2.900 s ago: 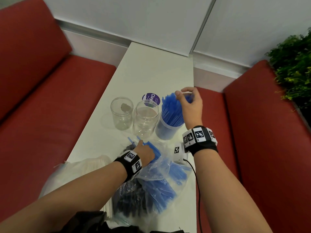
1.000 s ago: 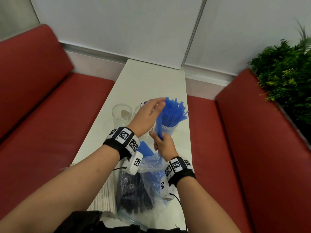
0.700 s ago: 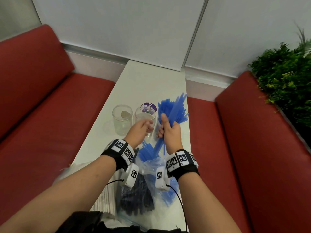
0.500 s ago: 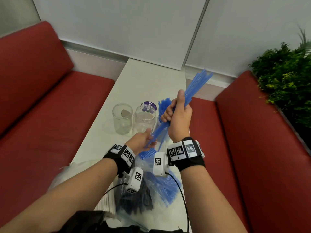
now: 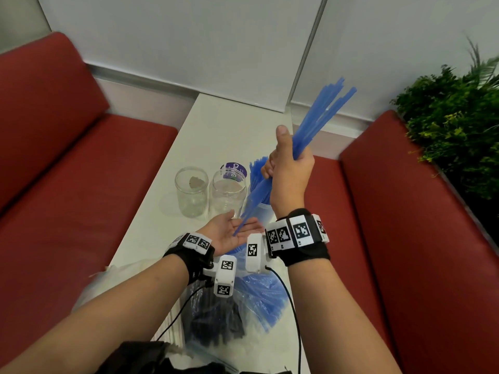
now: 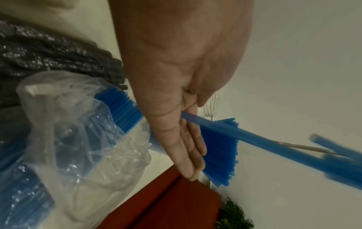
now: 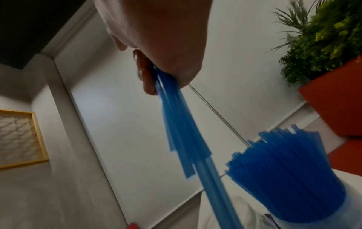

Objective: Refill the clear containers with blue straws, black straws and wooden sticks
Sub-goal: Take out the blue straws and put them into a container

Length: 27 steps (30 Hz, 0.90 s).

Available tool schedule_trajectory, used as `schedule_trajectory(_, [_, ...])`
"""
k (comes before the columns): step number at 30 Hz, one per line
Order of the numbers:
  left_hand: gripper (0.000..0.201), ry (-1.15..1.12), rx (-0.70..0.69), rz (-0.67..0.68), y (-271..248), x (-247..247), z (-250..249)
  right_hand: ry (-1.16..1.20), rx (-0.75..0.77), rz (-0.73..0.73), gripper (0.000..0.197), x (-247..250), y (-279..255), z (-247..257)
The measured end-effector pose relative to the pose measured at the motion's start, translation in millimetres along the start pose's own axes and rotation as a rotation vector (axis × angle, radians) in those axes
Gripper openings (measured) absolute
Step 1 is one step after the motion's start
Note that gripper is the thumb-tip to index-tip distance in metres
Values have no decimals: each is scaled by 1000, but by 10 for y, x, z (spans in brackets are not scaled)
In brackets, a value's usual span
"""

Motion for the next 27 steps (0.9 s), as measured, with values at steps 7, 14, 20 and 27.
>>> schedule_trajectory(7, [30, -98, -136, 228, -62, -351, -38, -56, -159, 93, 41, 117, -207, -412])
schedule_trajectory(14, [24, -23, -120, 223, -84, -278, 13, -209, -232, 299, 43, 204, -244, -573])
schedule_trajectory(20, [20, 85, 6, 87, -9, -200, -42, -308, -312, 446, 36, 326, -240, -663])
schedule_trajectory(27, [26, 156, 0, -26, 99, -28, -121, -132, -305, 475, 16, 414, -98, -566])
Point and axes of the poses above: each hand's wrist, its own y-axis towards the middle knuckle, its own x-axis out of the back of the hand, z = x × y, the point moved 1 cm from there along y, towards the middle knuckle, and after that the axes turned 10 degrees about x, right-handed, at the moved point
